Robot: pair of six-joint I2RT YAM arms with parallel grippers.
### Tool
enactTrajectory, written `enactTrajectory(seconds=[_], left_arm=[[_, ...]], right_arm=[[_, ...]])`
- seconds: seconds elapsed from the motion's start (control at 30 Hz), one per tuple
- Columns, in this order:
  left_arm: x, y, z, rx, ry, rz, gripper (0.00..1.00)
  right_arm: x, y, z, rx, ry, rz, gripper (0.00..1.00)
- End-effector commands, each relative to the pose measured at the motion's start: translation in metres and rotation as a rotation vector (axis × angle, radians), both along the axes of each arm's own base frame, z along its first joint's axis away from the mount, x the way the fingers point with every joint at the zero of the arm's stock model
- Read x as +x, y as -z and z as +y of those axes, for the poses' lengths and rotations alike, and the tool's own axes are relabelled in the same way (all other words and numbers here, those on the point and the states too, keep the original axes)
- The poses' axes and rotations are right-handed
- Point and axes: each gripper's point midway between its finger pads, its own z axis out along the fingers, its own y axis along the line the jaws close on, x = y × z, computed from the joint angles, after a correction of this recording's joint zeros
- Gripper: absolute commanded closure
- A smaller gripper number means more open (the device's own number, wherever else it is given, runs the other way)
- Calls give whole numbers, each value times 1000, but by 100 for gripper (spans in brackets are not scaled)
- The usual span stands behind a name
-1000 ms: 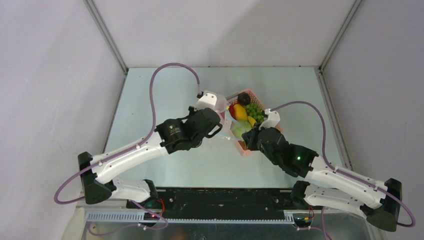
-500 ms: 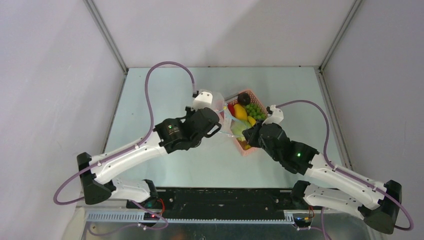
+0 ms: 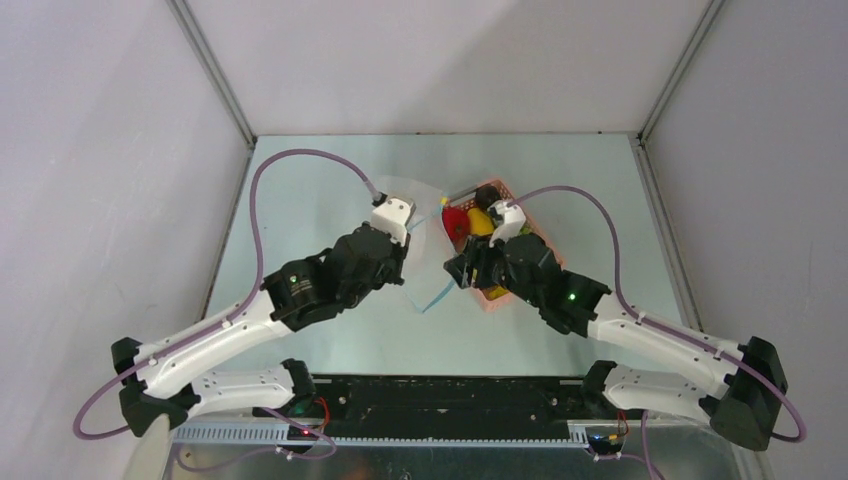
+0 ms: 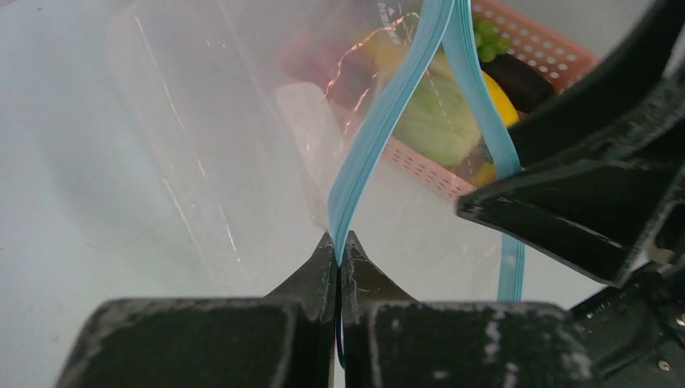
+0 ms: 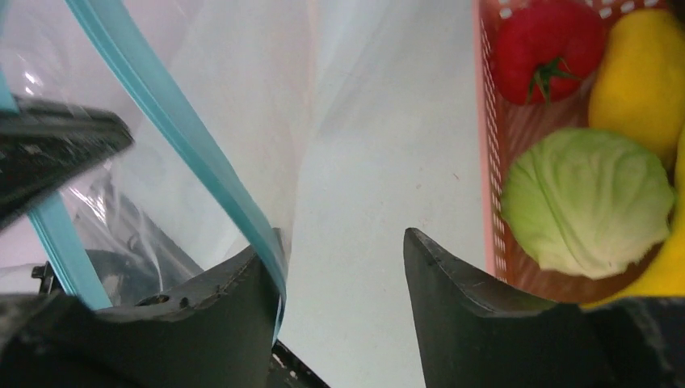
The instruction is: Place the food in the zip-top bag and seal the zipper
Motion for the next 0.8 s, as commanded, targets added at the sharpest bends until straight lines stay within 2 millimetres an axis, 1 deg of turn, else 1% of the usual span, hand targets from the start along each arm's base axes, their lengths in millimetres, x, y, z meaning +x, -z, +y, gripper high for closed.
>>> enactTrajectory(seconds=[0.0, 0.07, 0.1, 0.13, 0.17, 0.2, 0.23, 0.3, 0.33, 0.37, 0.4, 0.43, 0.47, 0.53, 0.6, 0.77], left_arm=[[-5, -9, -21, -30, 98, -33, 100], [-5, -6, -23, -15, 101, -28, 100], [-6, -5, -24, -10, 103, -28, 100], [-6, -3, -24, -1, 103, -26, 100], [-6, -1, -24, 10, 98, -26, 100], [-6, 0, -24, 13, 94, -26, 100], [-5, 2, -23, 23, 87, -25, 100], [-5, 4, -22, 32, 76, -24, 100], [-4, 5, -21, 34, 69, -24, 100], [-4, 5, -20, 33, 65, -24, 100], [-3, 5, -19, 31, 52, -26, 100], [-3, 5, -18, 30, 42, -28, 100], [0, 4, -15, 23, 16, -35, 100], [3, 2, -8, 14, -29, -49, 100], [6, -2, 0, -1, -79, -65, 100], [15, -8, 24, -8, -227, -102, 100]], right_arm=[[17, -56, 20, 70, -31, -139, 39], [25, -59, 22, 61, -7, -148, 39], [28, -57, 23, 48, -2, -151, 39], [32, -63, 23, 50, 10, -162, 39], [36, -62, 22, 40, 28, -166, 39], [39, -68, 22, 45, 42, -174, 42], [42, -68, 21, 45, 62, -173, 44], [47, -72, 17, 58, 107, -172, 52], [49, -73, 15, 61, 124, -168, 63], [51, -71, 11, 61, 150, -159, 69], [53, -70, 8, 60, 166, -153, 79], [54, -68, 5, 57, 183, -140, 84], [55, -66, 2, 52, 191, -134, 91], [56, -60, -2, 38, 204, -113, 98], [58, -54, -5, 24, 213, -95, 100], [59, -42, -12, -15, 228, -67, 100]])
